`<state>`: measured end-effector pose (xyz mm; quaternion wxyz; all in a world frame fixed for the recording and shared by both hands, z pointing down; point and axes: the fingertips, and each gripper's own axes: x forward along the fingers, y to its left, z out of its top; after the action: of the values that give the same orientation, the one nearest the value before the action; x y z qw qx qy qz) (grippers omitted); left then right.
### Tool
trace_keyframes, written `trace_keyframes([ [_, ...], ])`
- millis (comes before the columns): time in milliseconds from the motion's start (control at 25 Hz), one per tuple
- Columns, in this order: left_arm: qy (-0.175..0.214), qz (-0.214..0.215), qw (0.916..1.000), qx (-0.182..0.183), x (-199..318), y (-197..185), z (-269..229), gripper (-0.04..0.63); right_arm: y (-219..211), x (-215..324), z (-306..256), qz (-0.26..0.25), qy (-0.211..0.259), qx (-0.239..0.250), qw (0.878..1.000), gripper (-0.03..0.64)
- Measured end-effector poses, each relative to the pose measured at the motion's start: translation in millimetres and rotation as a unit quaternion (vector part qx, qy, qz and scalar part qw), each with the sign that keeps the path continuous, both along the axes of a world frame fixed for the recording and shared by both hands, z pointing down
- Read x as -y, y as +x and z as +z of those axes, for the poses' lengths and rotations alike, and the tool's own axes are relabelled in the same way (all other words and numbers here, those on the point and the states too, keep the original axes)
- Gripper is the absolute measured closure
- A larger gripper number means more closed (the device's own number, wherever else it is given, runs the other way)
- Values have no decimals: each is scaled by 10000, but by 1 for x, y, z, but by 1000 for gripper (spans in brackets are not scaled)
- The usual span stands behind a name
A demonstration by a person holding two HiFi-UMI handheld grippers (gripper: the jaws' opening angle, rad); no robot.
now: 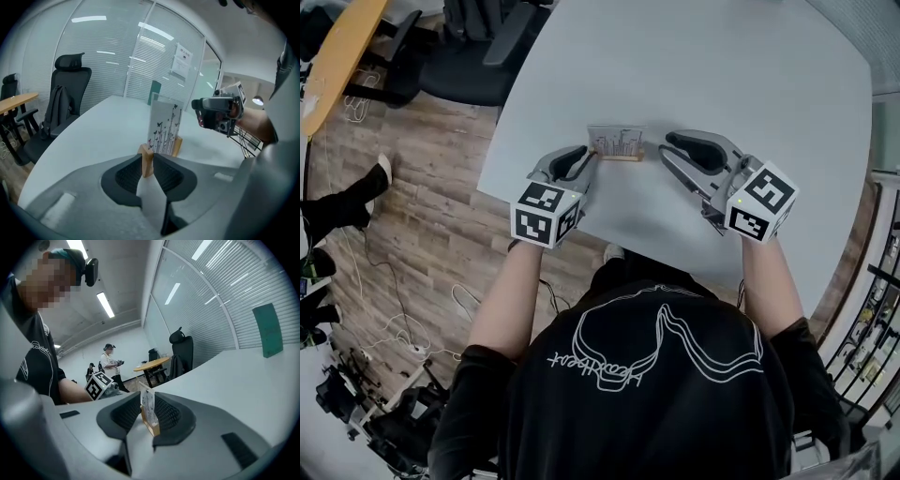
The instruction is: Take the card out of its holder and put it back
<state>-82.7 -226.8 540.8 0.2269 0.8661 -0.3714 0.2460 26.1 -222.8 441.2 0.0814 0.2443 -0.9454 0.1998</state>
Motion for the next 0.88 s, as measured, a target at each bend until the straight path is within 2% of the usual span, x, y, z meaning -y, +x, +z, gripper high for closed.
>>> trace_keyframes([
  [200,101,34,9999,111,-2,1,0,528,-9,10,12,-249,68,22,9997,478],
  [400,127,-4,9998,156,-3,4,-4,529,-14,17,20,-426,-8,-29,9991,476],
  [600,126,-50,9998,148,-4,4,-1,531,-27,16,29,-862,172,15,9961,475],
  [880,83,-108,9998,136,-3,1,1,531,-41,19,42,-1006,143,21,9948,502],
])
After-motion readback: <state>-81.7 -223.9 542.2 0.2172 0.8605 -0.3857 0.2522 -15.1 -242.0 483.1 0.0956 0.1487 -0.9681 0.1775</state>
